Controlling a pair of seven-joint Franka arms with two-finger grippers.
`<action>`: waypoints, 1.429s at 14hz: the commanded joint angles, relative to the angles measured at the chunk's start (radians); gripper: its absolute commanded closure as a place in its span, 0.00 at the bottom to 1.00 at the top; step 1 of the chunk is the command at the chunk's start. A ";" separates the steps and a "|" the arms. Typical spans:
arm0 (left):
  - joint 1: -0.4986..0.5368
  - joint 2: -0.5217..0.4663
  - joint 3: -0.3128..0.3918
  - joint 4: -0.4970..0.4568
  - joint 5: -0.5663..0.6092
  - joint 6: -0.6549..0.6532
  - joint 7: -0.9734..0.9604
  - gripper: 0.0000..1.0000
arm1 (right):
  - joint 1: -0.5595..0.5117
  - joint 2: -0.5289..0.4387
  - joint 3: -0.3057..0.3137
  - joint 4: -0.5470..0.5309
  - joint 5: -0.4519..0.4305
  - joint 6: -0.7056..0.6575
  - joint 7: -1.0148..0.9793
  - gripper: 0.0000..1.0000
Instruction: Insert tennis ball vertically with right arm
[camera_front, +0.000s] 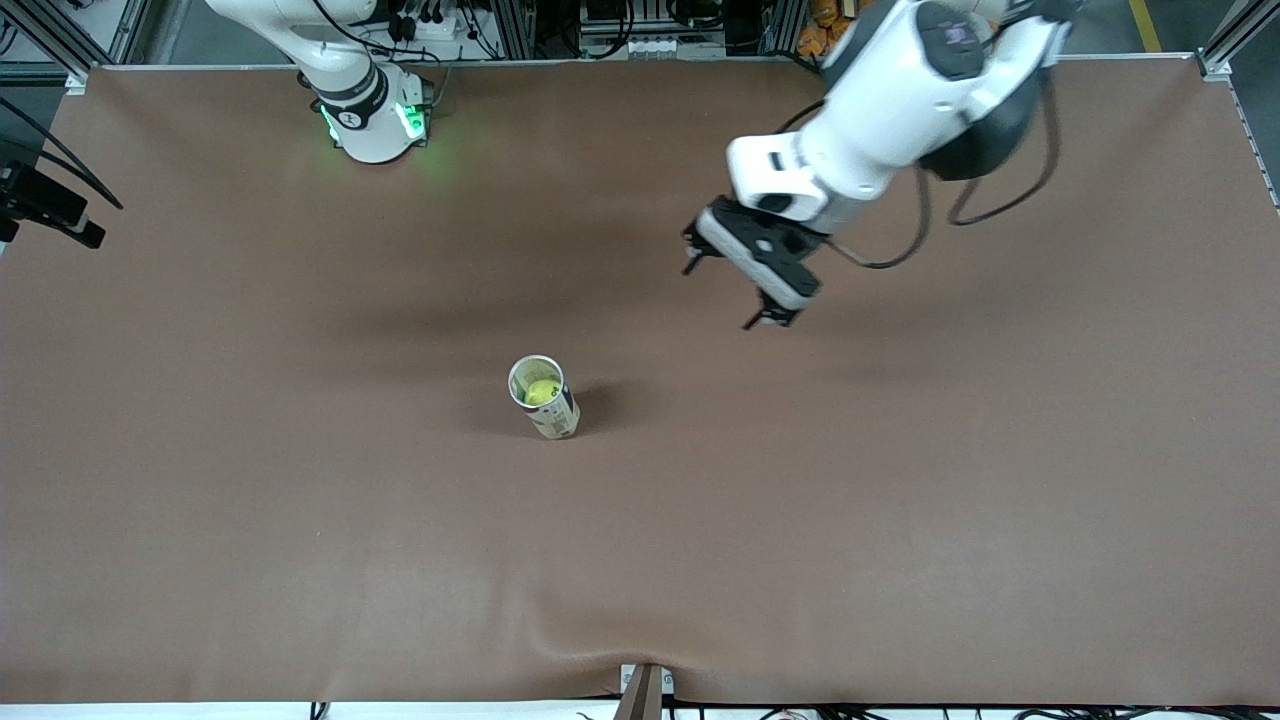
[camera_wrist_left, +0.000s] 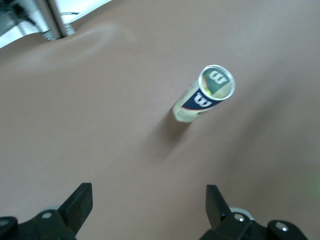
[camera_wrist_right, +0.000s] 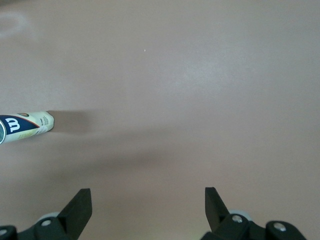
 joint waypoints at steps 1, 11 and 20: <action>0.075 0.019 -0.009 0.130 0.078 -0.177 -0.071 0.00 | -0.016 0.012 0.011 0.006 -0.011 -0.003 -0.017 0.00; 0.262 -0.015 -0.006 0.260 0.294 -0.535 -0.328 0.00 | 0.073 0.012 0.058 0.041 -0.121 -0.105 0.000 0.00; 0.492 -0.084 -0.014 0.268 0.345 -0.586 -0.315 0.00 | 0.013 -0.015 0.035 0.035 -0.084 -0.105 0.002 0.00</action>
